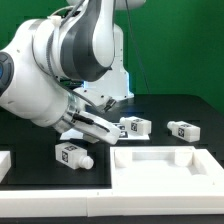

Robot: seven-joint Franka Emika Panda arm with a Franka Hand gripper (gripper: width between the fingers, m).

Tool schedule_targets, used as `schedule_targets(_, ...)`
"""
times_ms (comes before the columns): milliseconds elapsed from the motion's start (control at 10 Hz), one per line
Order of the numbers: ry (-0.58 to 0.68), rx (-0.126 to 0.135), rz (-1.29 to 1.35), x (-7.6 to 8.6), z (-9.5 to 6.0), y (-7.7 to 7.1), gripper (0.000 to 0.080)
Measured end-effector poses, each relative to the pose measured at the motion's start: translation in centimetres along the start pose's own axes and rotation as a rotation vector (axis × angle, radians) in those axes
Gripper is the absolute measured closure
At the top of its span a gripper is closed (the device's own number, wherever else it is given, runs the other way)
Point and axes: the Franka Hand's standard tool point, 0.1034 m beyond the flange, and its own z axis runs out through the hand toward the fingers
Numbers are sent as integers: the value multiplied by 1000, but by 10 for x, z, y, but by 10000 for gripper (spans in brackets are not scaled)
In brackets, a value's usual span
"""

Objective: Assemble one leg

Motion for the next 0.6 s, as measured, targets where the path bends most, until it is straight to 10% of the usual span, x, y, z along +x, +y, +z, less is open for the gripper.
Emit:
schedule_targets(300,82,-12,40,-68,-51,-64,515)
schedule_targets(600,166,-15,-11,-52,-61,-77,515)
